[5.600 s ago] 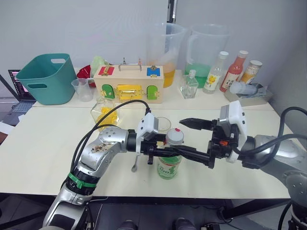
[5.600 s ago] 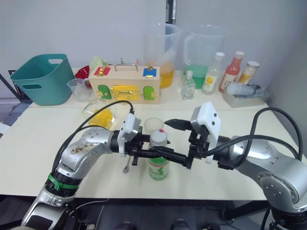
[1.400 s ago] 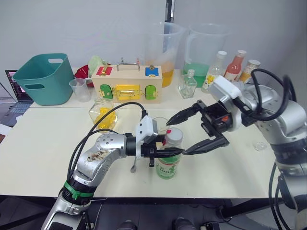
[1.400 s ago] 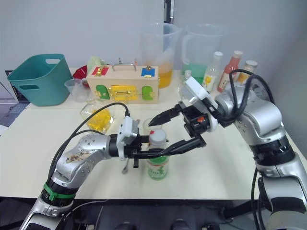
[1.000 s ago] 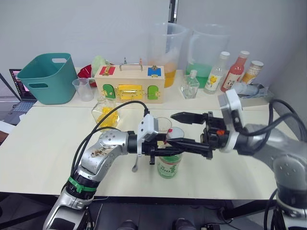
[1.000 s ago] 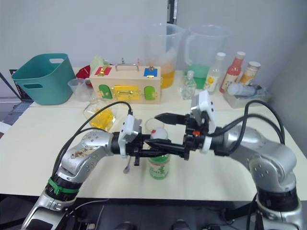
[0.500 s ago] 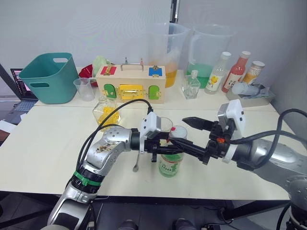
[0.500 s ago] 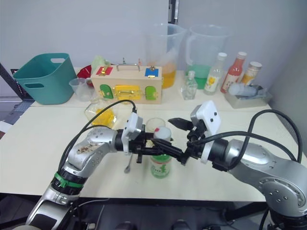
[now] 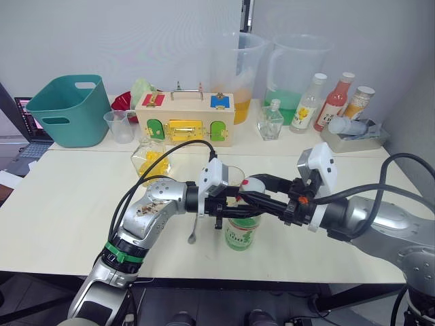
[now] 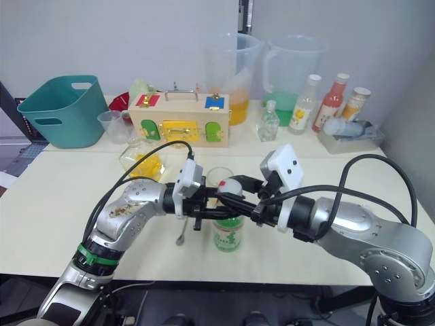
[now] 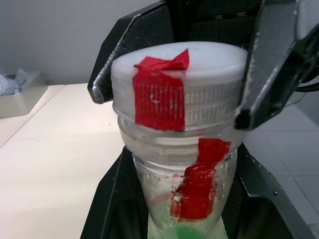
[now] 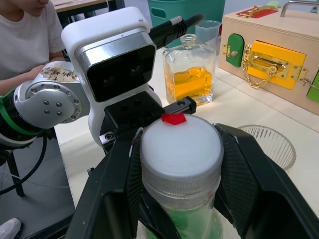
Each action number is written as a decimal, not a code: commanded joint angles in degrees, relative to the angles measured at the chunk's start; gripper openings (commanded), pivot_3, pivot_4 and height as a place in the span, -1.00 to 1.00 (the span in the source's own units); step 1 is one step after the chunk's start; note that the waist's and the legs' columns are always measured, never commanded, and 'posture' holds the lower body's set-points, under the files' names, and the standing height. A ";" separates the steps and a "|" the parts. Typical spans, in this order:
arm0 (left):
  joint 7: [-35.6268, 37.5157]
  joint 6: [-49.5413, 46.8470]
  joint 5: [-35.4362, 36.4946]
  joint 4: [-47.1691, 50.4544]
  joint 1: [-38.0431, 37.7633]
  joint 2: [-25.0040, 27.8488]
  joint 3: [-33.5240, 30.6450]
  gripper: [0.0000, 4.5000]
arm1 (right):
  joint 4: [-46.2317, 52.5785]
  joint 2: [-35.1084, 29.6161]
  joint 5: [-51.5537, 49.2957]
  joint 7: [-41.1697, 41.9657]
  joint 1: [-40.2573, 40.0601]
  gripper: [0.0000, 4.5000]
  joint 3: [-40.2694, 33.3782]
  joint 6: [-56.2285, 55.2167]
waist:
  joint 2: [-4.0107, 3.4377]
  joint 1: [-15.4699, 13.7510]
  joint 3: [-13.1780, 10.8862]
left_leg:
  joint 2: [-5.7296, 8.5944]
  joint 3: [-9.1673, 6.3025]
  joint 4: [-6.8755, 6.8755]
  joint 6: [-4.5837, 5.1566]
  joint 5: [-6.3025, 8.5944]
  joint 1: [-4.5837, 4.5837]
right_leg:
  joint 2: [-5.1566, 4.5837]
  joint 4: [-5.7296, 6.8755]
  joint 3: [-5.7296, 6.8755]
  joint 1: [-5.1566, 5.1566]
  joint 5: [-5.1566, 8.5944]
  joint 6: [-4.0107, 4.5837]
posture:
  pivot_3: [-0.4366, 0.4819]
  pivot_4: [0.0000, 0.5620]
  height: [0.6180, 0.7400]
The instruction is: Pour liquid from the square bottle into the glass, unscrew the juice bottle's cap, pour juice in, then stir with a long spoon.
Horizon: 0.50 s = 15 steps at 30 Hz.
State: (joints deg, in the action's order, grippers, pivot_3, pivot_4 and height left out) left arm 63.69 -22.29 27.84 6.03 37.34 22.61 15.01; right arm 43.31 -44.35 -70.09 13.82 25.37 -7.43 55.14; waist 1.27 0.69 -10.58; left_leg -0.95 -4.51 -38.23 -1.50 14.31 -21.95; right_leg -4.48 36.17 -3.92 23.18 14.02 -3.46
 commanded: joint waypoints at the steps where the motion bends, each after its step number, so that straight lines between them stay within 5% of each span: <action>1: -1.54 0.43 -3.12 0.32 0.20 0.40 0.48 -0.43 | 0.56 -0.68 0.90 3.57 1.70 -0.25 0.29 -2.21 | 0.00 0.01 0.00 | 0.00 0.00 0.00 0.00 0.00 0.00 | 0.00 0.00 0.00 0.01 0.00 0.00 | -0.05 -0.47 0.85; 15: -3.50 -1.56 -3.46 4.07 -1.28 1.59 -0.47 -0.43 | -24.63 -7.91 25.33 54.23 15.07 -0.25 15.37 -19.93 | 0.00 0.28 0.00 | -0.03 0.02 0.01 0.00 0.00 0.05 | 0.03 -0.02 0.00 0.01 0.00 0.00 | -0.05 -0.47 0.85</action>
State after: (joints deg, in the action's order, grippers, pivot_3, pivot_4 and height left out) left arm 62.39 -23.22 26.23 9.91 36.46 23.44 15.46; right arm 20.27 -51.65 -47.92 62.15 39.42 6.22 37.78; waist 1.27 0.97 -10.58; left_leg -0.99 -4.49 -38.21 -1.49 14.31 -21.90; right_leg -4.45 36.15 -3.92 23.19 14.02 -3.47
